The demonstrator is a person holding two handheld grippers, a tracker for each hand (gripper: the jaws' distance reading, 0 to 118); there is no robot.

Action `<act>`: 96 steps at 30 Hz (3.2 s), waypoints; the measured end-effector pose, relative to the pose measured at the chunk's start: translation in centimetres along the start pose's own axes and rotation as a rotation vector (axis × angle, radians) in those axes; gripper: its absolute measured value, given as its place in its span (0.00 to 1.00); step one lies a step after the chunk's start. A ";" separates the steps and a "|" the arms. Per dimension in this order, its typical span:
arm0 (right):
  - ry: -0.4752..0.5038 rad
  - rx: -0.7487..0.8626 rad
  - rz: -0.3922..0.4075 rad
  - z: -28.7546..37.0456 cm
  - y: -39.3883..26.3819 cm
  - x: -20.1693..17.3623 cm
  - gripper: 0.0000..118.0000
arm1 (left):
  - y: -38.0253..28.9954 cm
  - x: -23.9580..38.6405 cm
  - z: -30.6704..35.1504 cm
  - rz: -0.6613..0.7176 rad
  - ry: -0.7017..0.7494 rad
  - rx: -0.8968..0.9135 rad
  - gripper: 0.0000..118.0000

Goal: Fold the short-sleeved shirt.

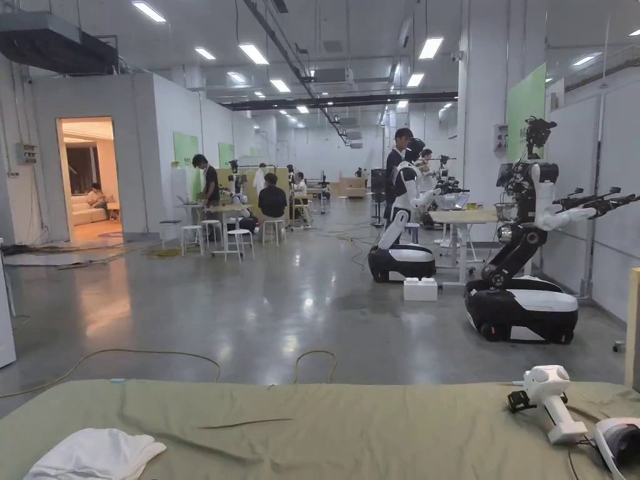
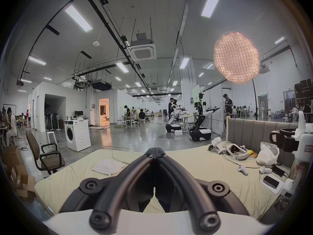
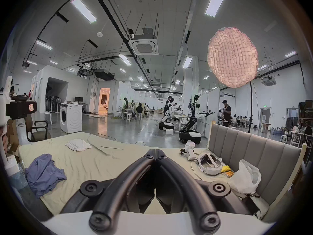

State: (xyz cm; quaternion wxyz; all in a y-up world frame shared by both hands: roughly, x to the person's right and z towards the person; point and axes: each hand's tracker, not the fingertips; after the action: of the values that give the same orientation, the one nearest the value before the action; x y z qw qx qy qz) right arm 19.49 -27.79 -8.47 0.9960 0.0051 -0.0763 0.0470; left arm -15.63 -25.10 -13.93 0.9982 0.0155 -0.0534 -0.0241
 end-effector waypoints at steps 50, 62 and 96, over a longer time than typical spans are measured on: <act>-0.010 -0.096 -0.114 0.7 -0.8 1.3 0.00 | -2.3 -1.9 1.4 0.004 -0.129 -0.022 0.07; 0.020 -0.093 -0.056 0.8 -0.9 0.6 0.00 | -3.0 -4.5 1.3 0.019 -0.101 -0.080 0.07; 0.310 -0.519 -0.067 -8.3 -10.7 -8.0 0.00 | -33.3 -27.7 -15.7 0.228 0.286 -1.034 0.81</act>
State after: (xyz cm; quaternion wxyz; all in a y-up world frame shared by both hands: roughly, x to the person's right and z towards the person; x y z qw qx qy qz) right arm 13.86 -39.04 -17.98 0.9648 -0.2540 0.0672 -0.0067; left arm -43.05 -56.53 -33.60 0.8694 -0.4796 0.1005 0.0636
